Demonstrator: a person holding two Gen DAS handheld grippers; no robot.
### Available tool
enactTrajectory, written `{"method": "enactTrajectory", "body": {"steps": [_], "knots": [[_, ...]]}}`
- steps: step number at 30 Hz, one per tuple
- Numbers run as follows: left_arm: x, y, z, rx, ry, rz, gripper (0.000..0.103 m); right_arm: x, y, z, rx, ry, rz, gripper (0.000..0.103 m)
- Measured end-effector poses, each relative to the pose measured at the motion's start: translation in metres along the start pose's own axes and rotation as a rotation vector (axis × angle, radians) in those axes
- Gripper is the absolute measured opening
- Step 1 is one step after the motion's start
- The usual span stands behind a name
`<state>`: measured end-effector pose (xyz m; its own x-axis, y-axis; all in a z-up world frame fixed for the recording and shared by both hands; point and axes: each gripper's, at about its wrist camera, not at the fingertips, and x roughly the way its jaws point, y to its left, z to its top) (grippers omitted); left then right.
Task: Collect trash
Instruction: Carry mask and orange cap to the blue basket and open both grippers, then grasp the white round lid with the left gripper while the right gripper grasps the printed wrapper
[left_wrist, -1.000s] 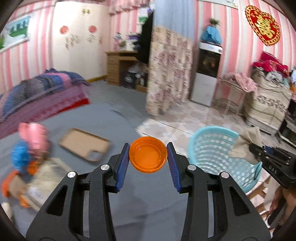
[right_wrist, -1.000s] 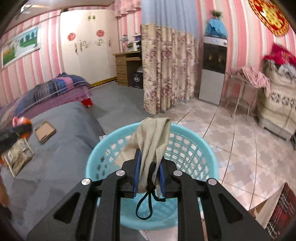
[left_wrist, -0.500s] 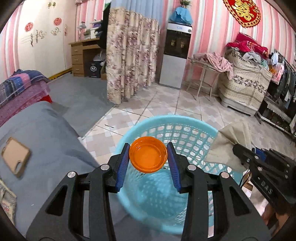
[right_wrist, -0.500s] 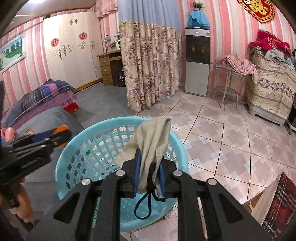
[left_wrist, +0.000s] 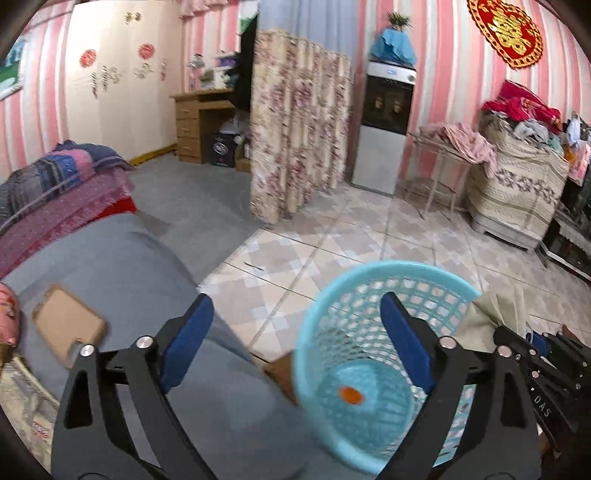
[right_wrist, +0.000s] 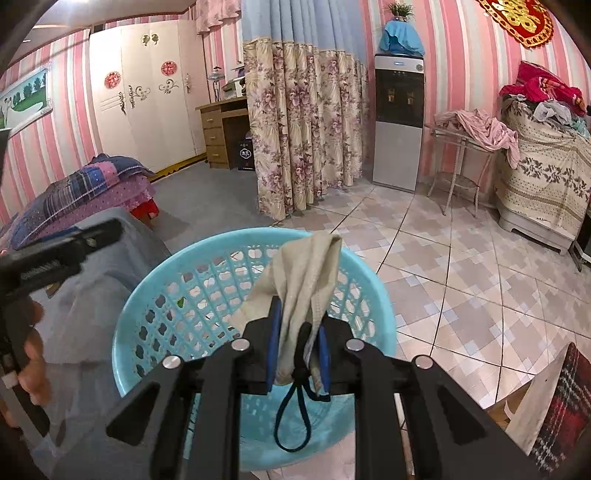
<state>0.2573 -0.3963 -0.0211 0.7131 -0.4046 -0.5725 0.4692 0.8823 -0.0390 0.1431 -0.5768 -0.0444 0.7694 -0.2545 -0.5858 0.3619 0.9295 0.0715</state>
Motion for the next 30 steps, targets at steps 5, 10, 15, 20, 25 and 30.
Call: {"method": "enactTrajectory", "body": {"steps": [5,10,15,20,25,30], "knots": [[-0.014,0.026,-0.003,-0.041,-0.017,0.047,0.095,0.010,0.021,-0.001,-0.023,0.001,-0.006,0.019],[-0.026,0.046,-0.007,-0.084,-0.020,0.052,0.096,0.012,0.034,-0.003,-0.049,-0.030,-0.018,0.075],[-0.039,0.059,-0.012,-0.095,-0.037,0.088,0.097,0.007,0.034,0.000,-0.052,-0.050,-0.028,0.084],[-0.051,0.067,-0.016,-0.094,-0.046,0.104,0.097,-0.001,0.033,0.003,-0.042,-0.076,-0.036,0.095],[-0.067,0.078,-0.022,-0.100,-0.061,0.130,0.097,-0.007,0.036,0.006,-0.024,-0.086,-0.011,0.099],[-0.083,0.099,-0.035,-0.123,-0.046,0.178,0.097,-0.012,0.055,0.005,-0.068,-0.094,0.004,0.099]]}}
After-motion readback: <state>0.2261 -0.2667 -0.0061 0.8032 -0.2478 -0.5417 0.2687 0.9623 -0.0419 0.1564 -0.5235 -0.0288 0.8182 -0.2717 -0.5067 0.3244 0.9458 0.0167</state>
